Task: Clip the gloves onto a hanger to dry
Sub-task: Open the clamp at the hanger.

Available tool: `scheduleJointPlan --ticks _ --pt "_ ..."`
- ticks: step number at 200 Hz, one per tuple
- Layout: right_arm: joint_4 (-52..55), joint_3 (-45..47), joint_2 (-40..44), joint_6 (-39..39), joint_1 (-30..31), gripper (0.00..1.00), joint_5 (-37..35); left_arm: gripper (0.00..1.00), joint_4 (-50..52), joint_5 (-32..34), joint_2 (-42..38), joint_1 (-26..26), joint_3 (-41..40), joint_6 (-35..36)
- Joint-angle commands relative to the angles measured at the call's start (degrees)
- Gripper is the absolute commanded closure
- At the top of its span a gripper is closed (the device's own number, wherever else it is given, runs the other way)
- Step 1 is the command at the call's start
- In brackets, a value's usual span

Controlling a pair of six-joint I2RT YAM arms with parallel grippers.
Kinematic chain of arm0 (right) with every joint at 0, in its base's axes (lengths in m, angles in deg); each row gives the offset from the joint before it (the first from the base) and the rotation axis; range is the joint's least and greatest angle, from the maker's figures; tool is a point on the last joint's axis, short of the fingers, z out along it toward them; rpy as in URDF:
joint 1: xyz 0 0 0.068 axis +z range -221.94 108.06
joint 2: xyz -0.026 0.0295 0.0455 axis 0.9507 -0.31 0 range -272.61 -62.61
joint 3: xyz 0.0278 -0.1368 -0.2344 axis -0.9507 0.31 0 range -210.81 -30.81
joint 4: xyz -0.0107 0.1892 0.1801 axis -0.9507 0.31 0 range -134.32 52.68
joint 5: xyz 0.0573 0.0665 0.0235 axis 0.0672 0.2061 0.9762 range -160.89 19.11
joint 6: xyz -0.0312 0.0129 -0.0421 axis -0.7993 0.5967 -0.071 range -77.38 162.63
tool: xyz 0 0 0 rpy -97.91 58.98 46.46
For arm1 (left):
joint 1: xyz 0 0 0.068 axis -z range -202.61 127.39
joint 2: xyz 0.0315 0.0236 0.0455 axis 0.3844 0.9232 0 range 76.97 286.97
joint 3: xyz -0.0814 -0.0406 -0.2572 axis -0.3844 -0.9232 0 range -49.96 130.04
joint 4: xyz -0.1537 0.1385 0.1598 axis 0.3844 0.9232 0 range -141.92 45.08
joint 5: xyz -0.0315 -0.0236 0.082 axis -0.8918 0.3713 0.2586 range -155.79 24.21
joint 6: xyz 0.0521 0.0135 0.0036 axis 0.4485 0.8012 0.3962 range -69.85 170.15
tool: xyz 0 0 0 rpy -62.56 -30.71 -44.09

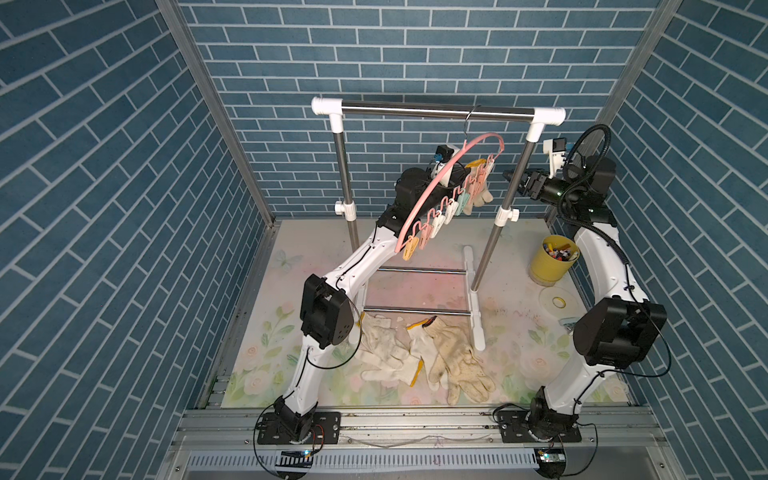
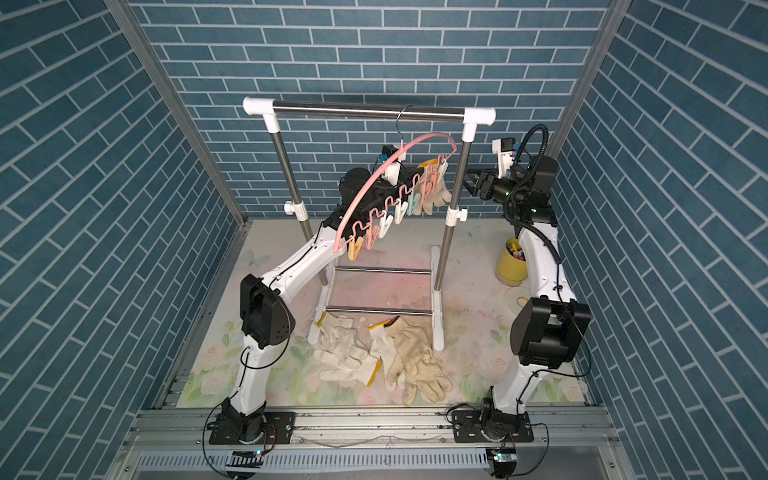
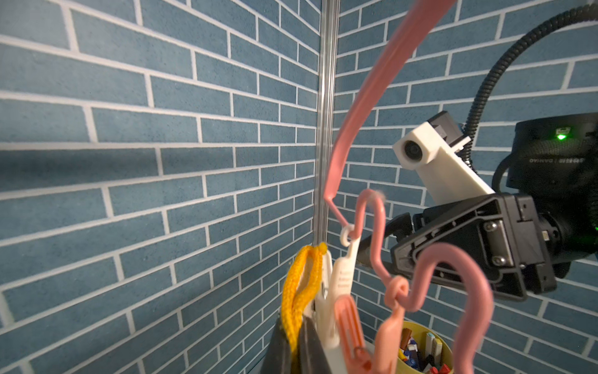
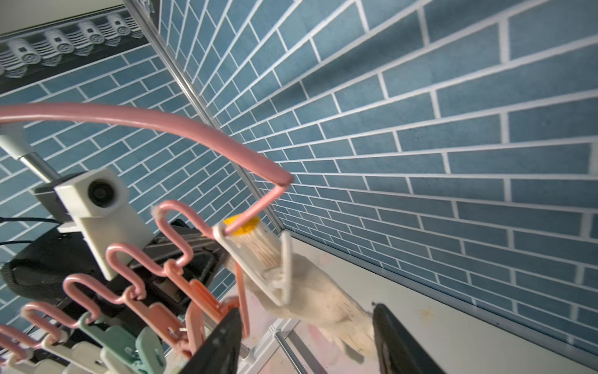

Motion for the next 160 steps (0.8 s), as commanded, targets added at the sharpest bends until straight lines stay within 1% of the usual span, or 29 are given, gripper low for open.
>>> scheduleJointPlan --ticks 1,19,24,35,54,122,160 --pt "5.2 -3.7 -1.8 -4.6 1.2 0.35 2.9 1.00 -2.5 -0.7 0.8 -0.1 2.1 -0.3" --pt "6.6 -5.0 -2.5 -5.5 1.6 0.34 2.7 1.00 -2.6 -0.7 1.1 -0.1 2.4 -0.4" --pt "6.7 -5.2 -2.7 -5.6 1.6 0.32 2.6 1.00 -2.6 -0.8 1.1 -0.1 2.5 -0.4" --pt "7.1 -5.5 -3.0 -5.8 1.7 0.31 2.0 1.00 -2.8 -0.8 1.2 -0.1 2.7 -0.6" --pt "7.3 -5.6 -3.0 -6.3 1.7 0.30 0.8 1.00 -3.2 -0.9 1.3 -0.1 2.9 -0.9" --pt "7.3 -7.0 -3.9 -6.1 1.7 0.30 1.0 1.00 -5.7 -2.5 3.3 0.2 4.4 -2.9" --pt "8.0 -9.0 -4.9 -6.0 1.8 0.34 1.1 1.00 -6.4 -3.0 4.5 1.1 5.0 -3.6"
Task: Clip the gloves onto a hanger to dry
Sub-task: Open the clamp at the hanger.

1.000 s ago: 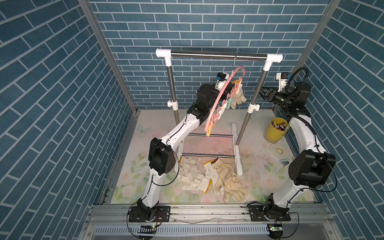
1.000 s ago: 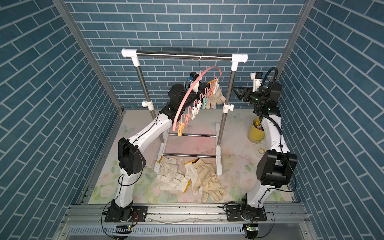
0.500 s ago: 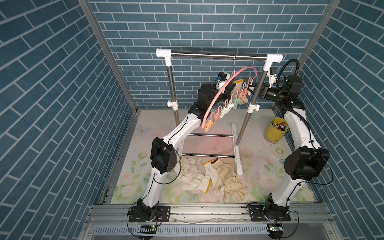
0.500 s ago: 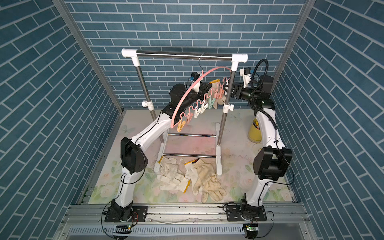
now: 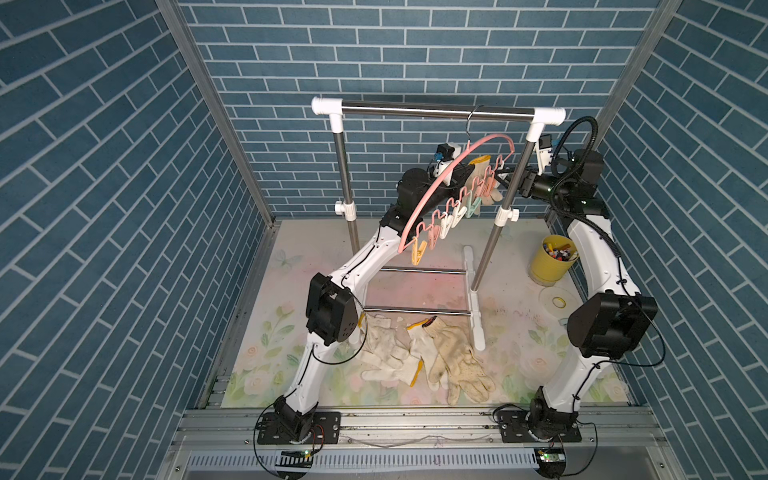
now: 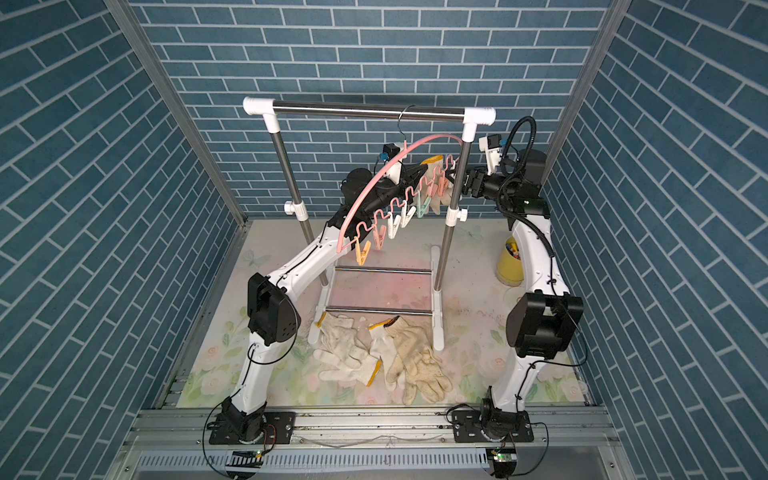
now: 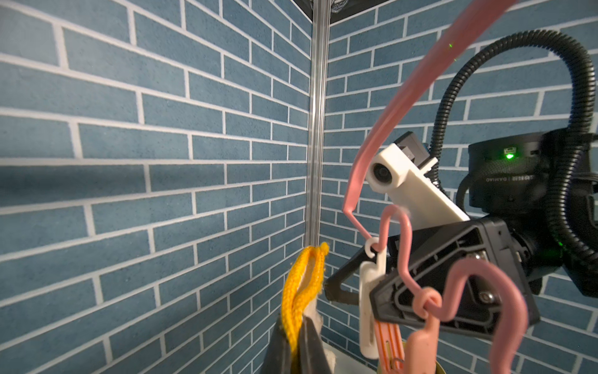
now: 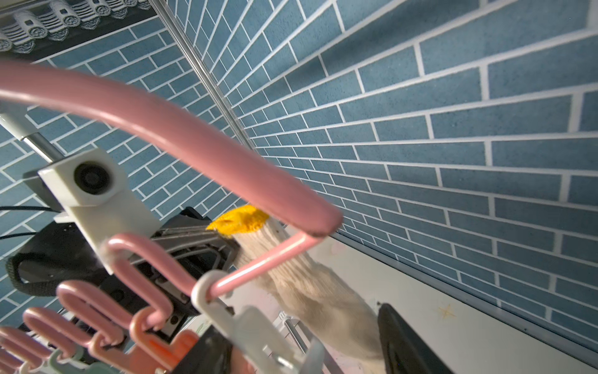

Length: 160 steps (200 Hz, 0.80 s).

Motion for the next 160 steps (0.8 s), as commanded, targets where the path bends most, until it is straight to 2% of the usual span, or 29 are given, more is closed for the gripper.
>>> scheduleJointPlan --ticks 1,83,160 --pt "0.6 -2.7 -1.4 -2.2 0.0 0.34 0.4 1.00 -2.6 -1.4 0.6 0.8 1.4 -1.0" --pt "2.0 -5.7 -3.0 -2.4 -0.1 0.43 0.7 1.00 -3.3 -1.3 0.4 1.0 0.9 -1.8" --pt "2.7 -7.0 -3.5 -2.7 -0.2 0.56 0.5 1.00 -3.0 -1.1 0.1 1.1 0.2 -1.6"
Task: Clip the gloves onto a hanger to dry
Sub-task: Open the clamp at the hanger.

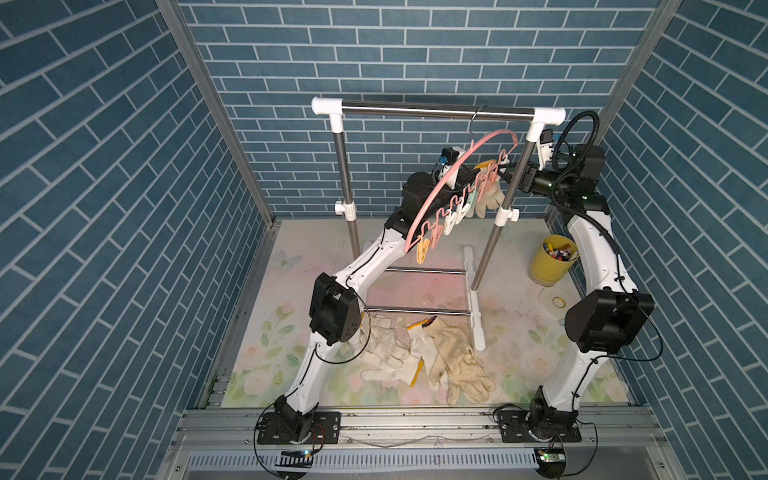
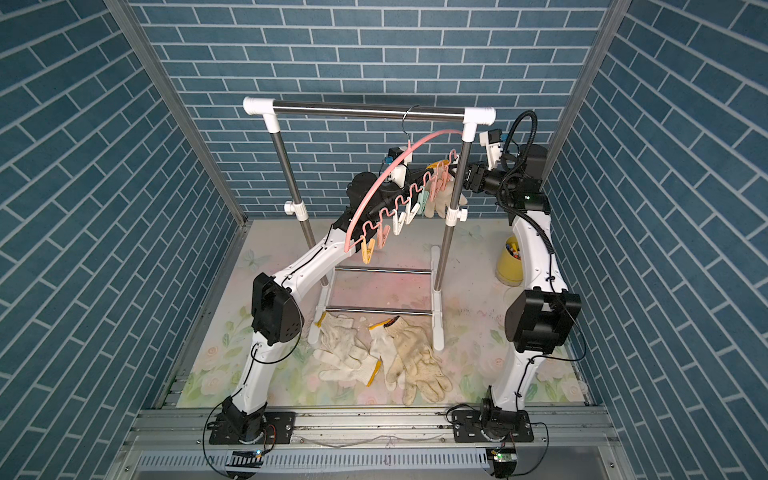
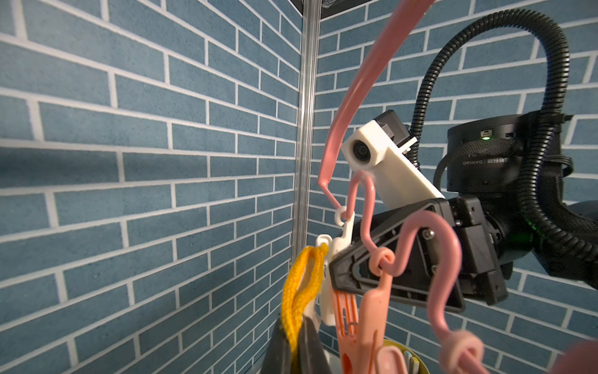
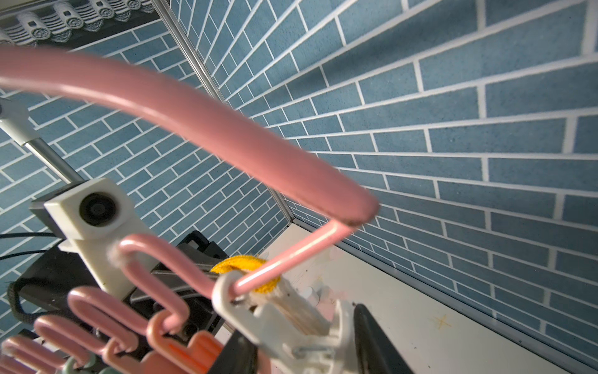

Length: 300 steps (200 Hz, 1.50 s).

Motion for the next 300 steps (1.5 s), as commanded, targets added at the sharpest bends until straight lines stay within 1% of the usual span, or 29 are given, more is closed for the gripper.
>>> scheduleJointPlan --ticks 1,19,47,93,124,140,147,155,166,187,214,232,269,300 --pt "0.9 -2.2 -1.3 -2.3 -0.2 0.56 0.4 1.00 -1.7 -0.5 -0.5 0.2 0.2 -0.1" --pt "1.1 -2.7 -1.5 -2.2 -0.2 0.58 0.5 1.00 -1.6 -0.4 -0.6 0.1 0.1 0.0" --pt "1.4 -3.1 -1.6 -2.4 -0.2 0.65 0.4 1.00 -1.4 -0.5 -0.7 0.1 -0.3 0.1" --pt "2.2 -3.3 -1.5 -3.0 -0.2 0.80 0.2 1.00 -0.8 -0.6 -0.9 0.0 -0.3 0.6" --pt "2.9 -3.5 -1.5 -3.6 -0.3 0.83 0.1 1.00 0.2 -0.7 -1.4 -0.1 -0.8 1.3" --pt "3.0 -3.8 -1.4 -3.7 -0.3 0.87 0.1 1.00 0.5 -0.7 -1.8 -0.5 -1.3 1.5" --pt "3.0 -3.9 -1.4 -3.7 -0.3 0.87 0.1 1.00 0.9 -0.8 -2.0 -0.7 -1.6 1.8" --pt "3.0 -3.9 -1.3 -3.7 -0.3 0.92 0.0 1.00 1.6 -1.2 -2.3 -0.9 -1.9 2.7" --pt "3.2 -4.1 -1.2 -3.7 -0.3 0.94 0.0 1.00 2.7 -2.0 -3.0 -1.2 -2.7 4.2" --pt "3.7 -4.9 -1.0 -3.7 -0.3 0.96 0.0 1.00 4.2 -4.4 -4.3 -1.7 -5.2 7.5" --pt "4.5 -6.0 -0.9 -3.8 -0.1 0.97 -0.1 1.00 3.5 -10.8 -6.5 -2.2 -10.6 13.8" --pt "5.3 -7.0 -0.9 -3.8 -0.1 0.97 0.1 1.00 1.9 -14.9 -7.3 -2.3 -13.1 16.7" --pt "7.7 -7.3 -0.1 -5.6 0.7 0.97 0.5 1.00 0.2 -19.9 -5.3 -2.3 -10.6 17.3" --pt "8.3 -5.6 1.5 -6.2 1.5 0.97 0.6 1.00 -2.5 -20.7 -2.2 -2.5 -7.0 15.2"
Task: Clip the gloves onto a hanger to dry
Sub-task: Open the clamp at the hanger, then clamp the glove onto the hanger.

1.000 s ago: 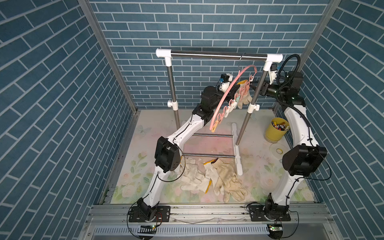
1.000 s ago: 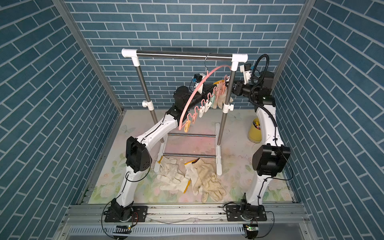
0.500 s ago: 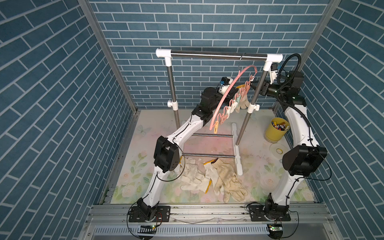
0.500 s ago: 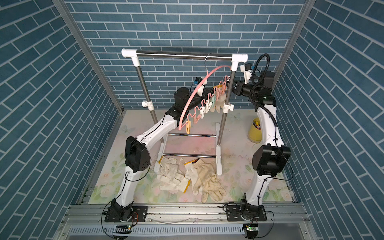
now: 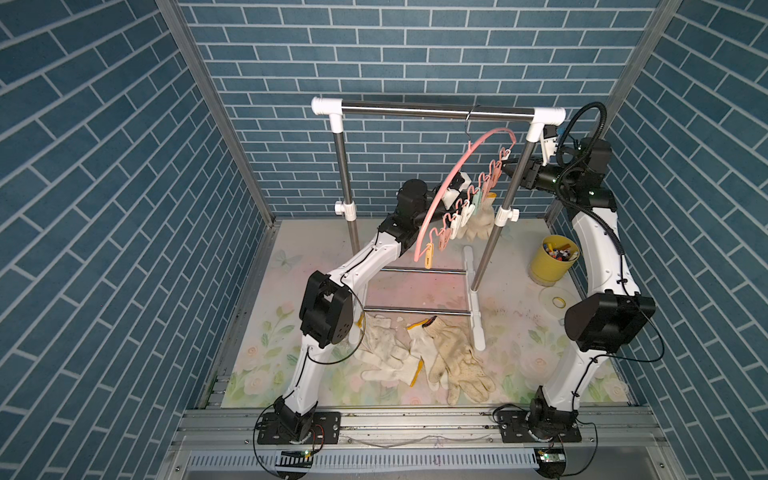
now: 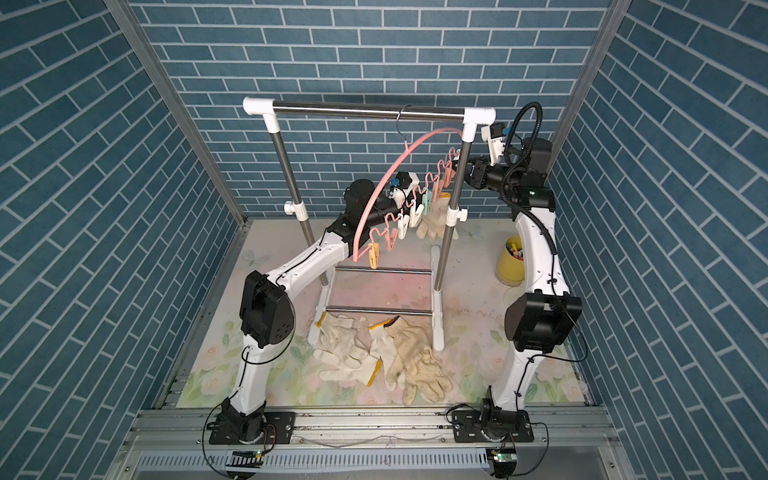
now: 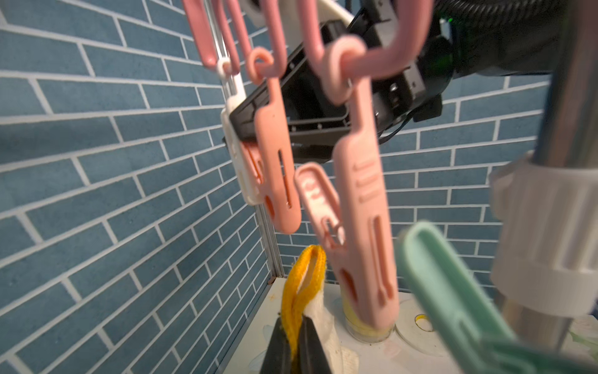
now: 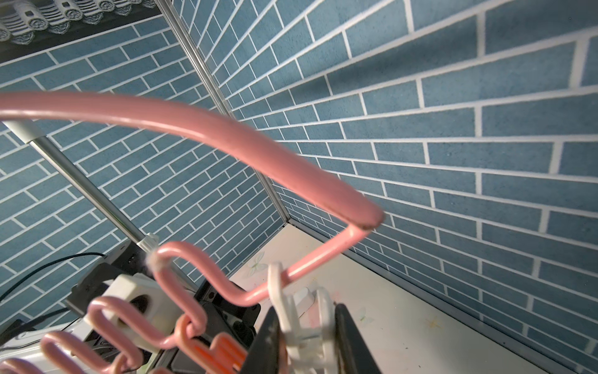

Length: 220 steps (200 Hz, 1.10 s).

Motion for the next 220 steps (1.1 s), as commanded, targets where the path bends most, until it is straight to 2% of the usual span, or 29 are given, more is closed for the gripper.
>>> scheduleJointPlan --ticks 1,54,119,138,220 --pt "1.2 0.3 2.0 -2.4 0.8 0.97 1.3 1.00 -4.7 -3.0 2.1 -0.4 4.0 -0.5" --pt "2.9 2.5 3.8 -3.7 1.8 0.97 0.7 1.00 -8.8 -3.1 5.0 -1.6 6.2 -3.4" --pt "3.4 0.2 3.3 -3.2 2.7 0.97 0.7 1.00 -10.1 -1.2 4.0 -2.6 -1.5 -2.4" --pt "3.6 0.0 3.2 -3.3 2.9 0.98 0.7 1.00 -10.5 0.3 4.6 -2.5 -1.4 -3.0" --pt "4.9 0.0 2.4 -4.4 3.6 0.98 0.6 1.00 -14.3 -0.6 4.6 -2.2 1.4 -6.3"
